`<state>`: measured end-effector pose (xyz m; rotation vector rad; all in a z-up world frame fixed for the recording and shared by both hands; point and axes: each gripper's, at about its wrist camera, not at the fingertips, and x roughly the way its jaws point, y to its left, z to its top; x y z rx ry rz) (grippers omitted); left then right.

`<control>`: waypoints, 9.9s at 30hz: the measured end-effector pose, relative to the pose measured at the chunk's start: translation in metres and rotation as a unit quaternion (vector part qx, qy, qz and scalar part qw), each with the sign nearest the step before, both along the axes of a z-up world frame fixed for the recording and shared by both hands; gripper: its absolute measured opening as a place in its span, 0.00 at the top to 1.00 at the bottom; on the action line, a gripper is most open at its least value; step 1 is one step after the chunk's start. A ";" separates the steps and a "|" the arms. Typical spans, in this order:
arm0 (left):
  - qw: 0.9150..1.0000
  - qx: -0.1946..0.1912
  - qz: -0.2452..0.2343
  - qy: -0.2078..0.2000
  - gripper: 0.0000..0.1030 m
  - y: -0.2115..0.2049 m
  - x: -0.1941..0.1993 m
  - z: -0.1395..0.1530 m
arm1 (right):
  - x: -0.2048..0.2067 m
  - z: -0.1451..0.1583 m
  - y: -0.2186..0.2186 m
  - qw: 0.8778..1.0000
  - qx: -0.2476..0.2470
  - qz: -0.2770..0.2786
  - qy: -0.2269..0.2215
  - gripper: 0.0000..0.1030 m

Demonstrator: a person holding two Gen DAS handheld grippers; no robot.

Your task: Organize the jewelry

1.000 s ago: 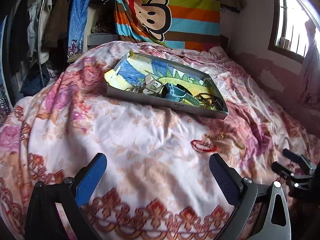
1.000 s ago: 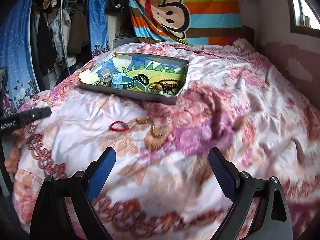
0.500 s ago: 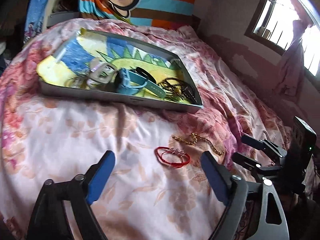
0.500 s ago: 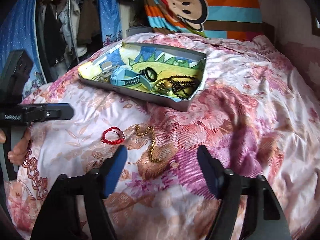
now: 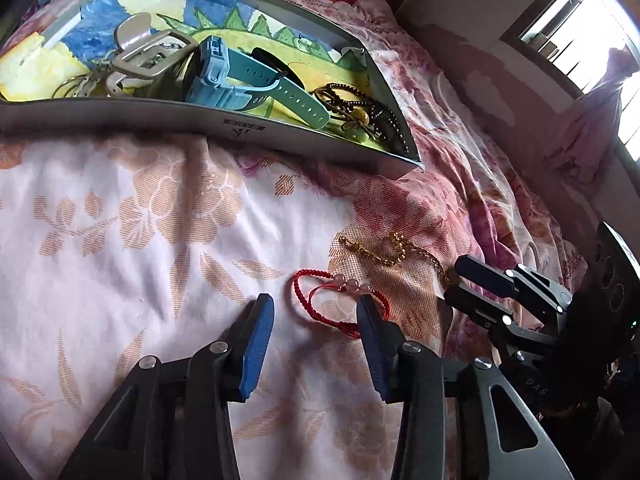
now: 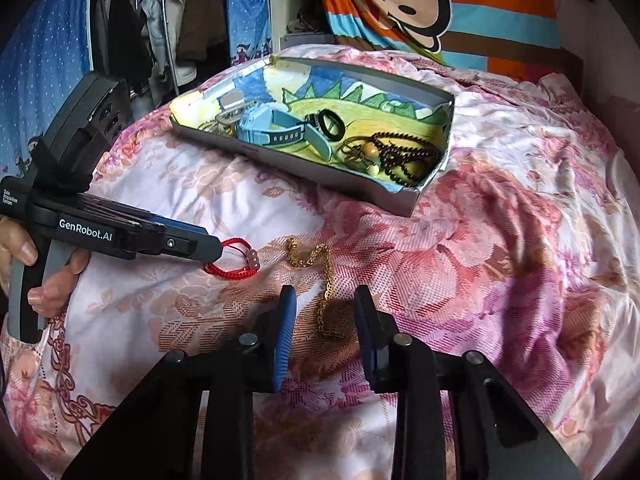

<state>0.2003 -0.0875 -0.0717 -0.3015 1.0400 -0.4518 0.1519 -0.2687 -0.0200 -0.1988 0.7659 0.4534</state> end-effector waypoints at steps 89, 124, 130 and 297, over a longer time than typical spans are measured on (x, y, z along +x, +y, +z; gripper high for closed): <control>0.993 0.060 0.024 -0.102 0.97 -0.016 -0.019 0.030 | 0.011 0.029 0.004 0.997 -0.025 -0.030 -0.073 0.96; 0.972 0.093 0.174 -0.127 0.97 0.035 0.150 0.069 | 0.176 0.037 0.047 0.993 0.077 -0.046 -0.073 0.95; 0.975 0.101 0.170 -0.102 0.97 0.033 0.153 0.059 | 0.181 0.013 0.046 0.995 0.071 -0.065 -0.038 0.95; 0.893 0.217 0.204 -0.338 0.00 0.024 -0.195 0.102 | -0.144 0.067 -0.016 0.962 0.068 -0.142 -0.223 0.01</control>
